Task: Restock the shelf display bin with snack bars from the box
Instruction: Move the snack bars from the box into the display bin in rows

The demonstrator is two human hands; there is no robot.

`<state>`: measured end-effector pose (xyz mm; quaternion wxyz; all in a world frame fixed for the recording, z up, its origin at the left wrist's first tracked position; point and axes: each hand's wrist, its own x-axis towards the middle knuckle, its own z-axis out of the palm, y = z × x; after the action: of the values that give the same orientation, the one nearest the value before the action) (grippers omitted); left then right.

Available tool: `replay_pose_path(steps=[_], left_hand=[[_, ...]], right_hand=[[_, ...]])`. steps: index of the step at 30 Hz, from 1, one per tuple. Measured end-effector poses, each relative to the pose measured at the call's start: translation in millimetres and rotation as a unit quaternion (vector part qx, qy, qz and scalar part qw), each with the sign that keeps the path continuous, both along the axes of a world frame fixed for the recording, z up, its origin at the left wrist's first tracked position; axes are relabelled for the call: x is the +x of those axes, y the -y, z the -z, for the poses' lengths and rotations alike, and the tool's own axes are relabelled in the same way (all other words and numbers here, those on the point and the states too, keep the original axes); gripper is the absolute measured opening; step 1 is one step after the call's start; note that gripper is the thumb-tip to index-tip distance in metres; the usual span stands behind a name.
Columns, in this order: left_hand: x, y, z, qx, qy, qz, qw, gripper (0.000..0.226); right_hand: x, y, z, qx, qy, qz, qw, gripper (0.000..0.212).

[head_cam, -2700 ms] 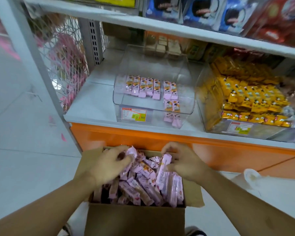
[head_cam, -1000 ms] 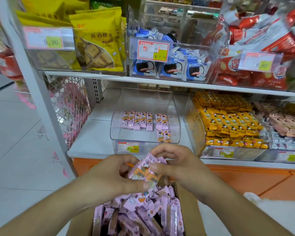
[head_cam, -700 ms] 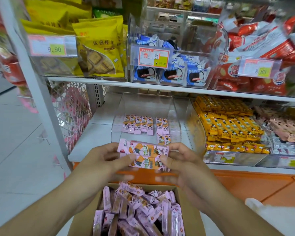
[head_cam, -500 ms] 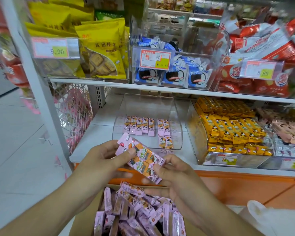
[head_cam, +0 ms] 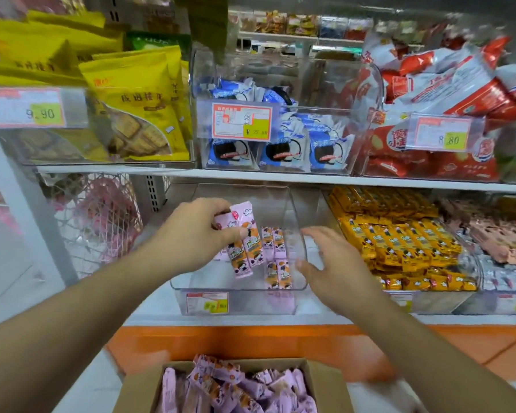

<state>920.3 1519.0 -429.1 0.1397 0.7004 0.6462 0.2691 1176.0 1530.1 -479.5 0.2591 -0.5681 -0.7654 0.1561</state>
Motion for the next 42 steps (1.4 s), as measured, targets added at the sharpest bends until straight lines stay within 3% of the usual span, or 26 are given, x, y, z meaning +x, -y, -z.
replay_pose_path(steps=[7, 13, 16, 22, 27, 42], left_hand=[[11, -86, 64, -0.216, -0.067, 0.079, 0.971, 0.03], [15, -105, 95, -0.268, 0.0, 0.061, 0.962, 0.036], [19, -108, 110, -0.256, -0.006, 0.044, 0.966, 0.036], [32, -95, 115, -0.143, -0.05, 0.049, 0.987, 0.042], [29, -91, 121, -0.177, -0.073, 0.089, 0.977, 0.037], [20, -86, 124, -0.144, -0.049, 0.059, 0.987, 0.03]], right_hand=[[13, -18, 27, -0.039, -0.044, -0.008, 0.998, 0.059], [14, -22, 37, -0.041, -0.094, -0.019, 0.995, 0.058], [16, -23, 41, -0.044, -0.105, -0.017, 0.993, 0.06], [19, -24, 45, -0.046, -0.11, -0.021, 0.993, 0.064], [19, -23, 47, -0.048, -0.113, -0.021, 0.992, 0.064], [20, -24, 52, -0.045, -0.111, -0.017, 0.993, 0.065]])
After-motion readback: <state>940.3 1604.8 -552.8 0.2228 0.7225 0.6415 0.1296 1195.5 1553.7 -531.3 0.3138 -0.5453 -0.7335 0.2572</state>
